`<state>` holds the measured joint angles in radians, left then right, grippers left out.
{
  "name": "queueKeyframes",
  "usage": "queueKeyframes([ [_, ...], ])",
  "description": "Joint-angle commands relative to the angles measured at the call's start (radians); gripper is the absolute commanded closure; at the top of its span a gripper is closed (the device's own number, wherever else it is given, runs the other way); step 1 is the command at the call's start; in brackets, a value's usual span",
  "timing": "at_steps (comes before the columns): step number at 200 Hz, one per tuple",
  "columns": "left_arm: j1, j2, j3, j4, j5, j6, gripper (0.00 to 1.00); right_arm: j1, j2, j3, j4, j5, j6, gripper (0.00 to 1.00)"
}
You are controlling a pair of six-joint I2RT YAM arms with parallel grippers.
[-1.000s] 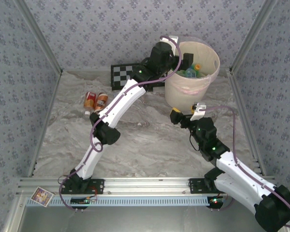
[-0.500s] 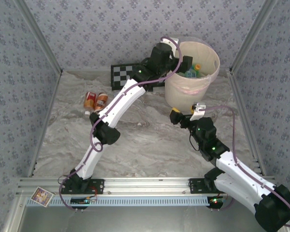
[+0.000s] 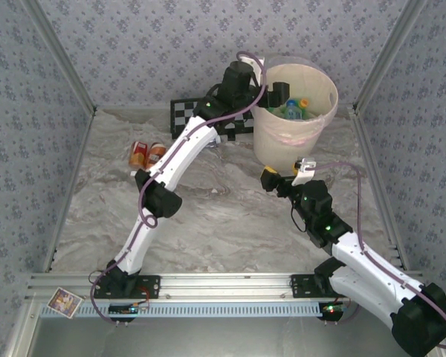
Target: Put the plastic bottles in the bin
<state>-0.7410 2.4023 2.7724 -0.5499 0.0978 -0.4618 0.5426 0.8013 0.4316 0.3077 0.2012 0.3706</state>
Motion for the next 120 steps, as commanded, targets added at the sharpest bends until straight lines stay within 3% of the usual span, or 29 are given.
queueKeyframes([
  [1, -0.015, 0.013, 0.001, 0.008, 0.068, -0.003, 0.05, -0.003, 0.0, 0.001, 0.027, 0.0, 0.009, 0.0],
  [70, -0.039, -0.045, 0.0, -0.074, 0.016, 0.076, 0.05, -0.005, 0.007, 0.0, 0.029, -0.002, 0.009, 0.0],
  [120, -0.053, -0.177, -0.078, -0.115, -0.063, 0.116, 0.04, -0.003, 0.009, 0.0, 0.03, -0.004, 0.004, 0.0],
])
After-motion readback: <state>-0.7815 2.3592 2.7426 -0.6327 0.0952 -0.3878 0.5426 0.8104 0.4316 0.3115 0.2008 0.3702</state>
